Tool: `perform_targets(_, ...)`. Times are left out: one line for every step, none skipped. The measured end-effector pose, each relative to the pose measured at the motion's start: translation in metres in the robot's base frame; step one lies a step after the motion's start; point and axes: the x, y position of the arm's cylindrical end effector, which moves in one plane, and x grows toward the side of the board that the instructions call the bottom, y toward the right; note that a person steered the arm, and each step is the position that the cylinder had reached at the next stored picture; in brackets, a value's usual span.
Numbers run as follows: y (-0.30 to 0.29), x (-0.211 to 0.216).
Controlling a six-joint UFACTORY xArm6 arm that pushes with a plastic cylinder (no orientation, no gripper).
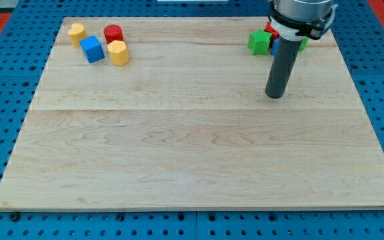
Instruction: Move your arm to the centre right
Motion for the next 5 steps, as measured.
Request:
perform_targets(0.000,0.000)
perform_targets(0.000,0.002)
perform_targets(0.000,0.009)
perform_targets(0.017,0.008)
perform_targets(0.051,0.004)
